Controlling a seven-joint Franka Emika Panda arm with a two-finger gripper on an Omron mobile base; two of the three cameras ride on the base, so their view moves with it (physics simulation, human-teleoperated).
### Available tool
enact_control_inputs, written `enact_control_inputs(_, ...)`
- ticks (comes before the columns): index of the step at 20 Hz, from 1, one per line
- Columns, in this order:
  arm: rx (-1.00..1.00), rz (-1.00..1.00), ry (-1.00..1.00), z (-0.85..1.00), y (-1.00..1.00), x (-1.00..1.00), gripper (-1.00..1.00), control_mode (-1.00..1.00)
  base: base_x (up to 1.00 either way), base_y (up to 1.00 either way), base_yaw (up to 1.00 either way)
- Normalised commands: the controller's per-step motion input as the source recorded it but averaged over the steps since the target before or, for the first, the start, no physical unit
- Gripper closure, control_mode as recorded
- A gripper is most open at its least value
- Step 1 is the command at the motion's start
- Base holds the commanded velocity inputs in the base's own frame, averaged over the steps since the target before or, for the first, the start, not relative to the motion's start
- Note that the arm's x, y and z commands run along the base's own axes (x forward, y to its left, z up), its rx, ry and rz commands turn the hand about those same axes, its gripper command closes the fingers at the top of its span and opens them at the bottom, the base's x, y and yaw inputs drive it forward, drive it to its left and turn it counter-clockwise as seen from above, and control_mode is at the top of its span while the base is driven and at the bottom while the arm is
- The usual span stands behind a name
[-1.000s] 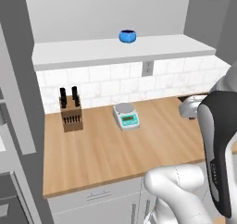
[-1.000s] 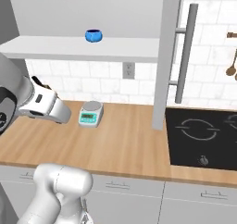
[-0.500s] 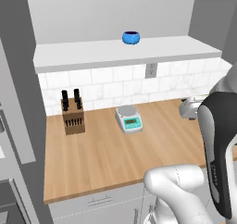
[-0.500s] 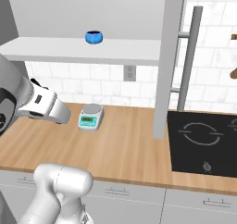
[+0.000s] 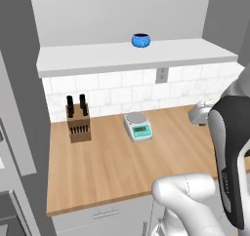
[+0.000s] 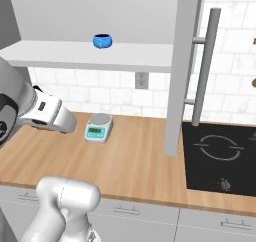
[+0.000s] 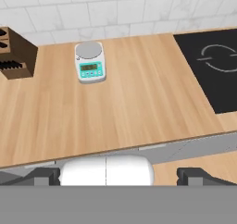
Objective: Gather all objects into one cabinet and sort the glasses and bowls to opposite sides.
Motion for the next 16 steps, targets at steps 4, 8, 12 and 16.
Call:
enact_control_inputs(4, 0.0, 0.01, -0.14, -0.02, 0.0, 0.03, -1.0, -1.0, 0.0, 0.0, 0.0)
enact_control_inputs(8, 0.0, 0.0, -0.33, 0.34, 0.0, -0.02, -1.0, -1.0, 0.0, 0.0, 0.0)
enact_control_inputs(12, 0.0, 0.0, -0.2, 0.58, 0.13, 0.04, -1.0, -1.0, 0.0, 0.0, 0.0)
enact_control_inputs(16, 0.0, 0.0, -0.02, 0.65, 0.26, 0.15, -1.0, -1.0, 0.0, 0.0, 0.0)
